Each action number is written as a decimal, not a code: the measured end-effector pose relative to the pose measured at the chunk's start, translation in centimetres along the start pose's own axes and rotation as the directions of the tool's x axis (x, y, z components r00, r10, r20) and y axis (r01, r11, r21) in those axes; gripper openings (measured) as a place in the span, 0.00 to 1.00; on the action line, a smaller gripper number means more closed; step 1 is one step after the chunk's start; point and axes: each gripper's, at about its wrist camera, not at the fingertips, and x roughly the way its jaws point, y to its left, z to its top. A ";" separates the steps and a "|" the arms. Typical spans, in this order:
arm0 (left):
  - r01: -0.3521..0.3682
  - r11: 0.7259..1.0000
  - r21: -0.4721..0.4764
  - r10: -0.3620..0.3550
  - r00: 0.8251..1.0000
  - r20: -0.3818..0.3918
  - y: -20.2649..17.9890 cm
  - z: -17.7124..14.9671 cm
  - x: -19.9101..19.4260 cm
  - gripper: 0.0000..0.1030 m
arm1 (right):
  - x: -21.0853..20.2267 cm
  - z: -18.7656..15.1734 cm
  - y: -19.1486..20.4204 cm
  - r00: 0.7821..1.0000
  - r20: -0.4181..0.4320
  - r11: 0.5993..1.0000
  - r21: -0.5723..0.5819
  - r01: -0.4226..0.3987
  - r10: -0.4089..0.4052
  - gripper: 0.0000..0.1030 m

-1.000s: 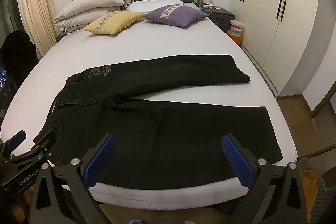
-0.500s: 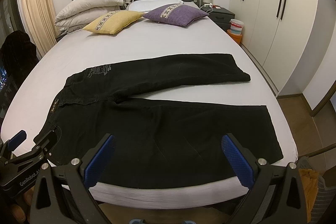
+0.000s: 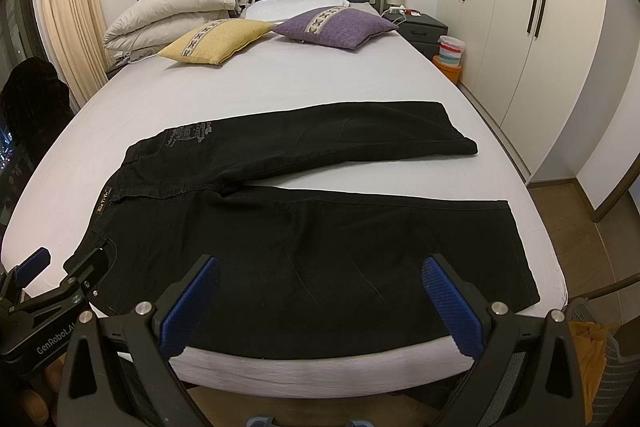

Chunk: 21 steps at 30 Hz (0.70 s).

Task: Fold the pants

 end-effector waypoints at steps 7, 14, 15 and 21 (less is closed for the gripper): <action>-0.001 1.000 0.001 0.001 1.000 0.000 -0.1 -0.1 0.0 1.00 | 0.0 0.1 -0.1 1.000 0.000 1.000 0.001 0.000 0.000 1.00; 0.001 1.000 0.004 -0.001 1.000 -0.001 -0.4 -0.3 0.1 1.00 | 0.0 0.0 0.0 1.000 -0.001 1.000 0.001 -0.001 0.001 1.00; 0.001 1.000 0.005 -0.001 1.000 -0.002 -0.4 -0.3 0.1 1.00 | 0.0 0.1 -0.1 1.000 -0.001 1.000 0.001 -0.001 0.001 1.00; 0.002 1.000 0.005 -0.002 1.000 -0.003 -0.6 -0.3 0.1 1.00 | 0.1 0.0 0.0 1.000 -0.004 1.000 0.001 -0.003 0.003 1.00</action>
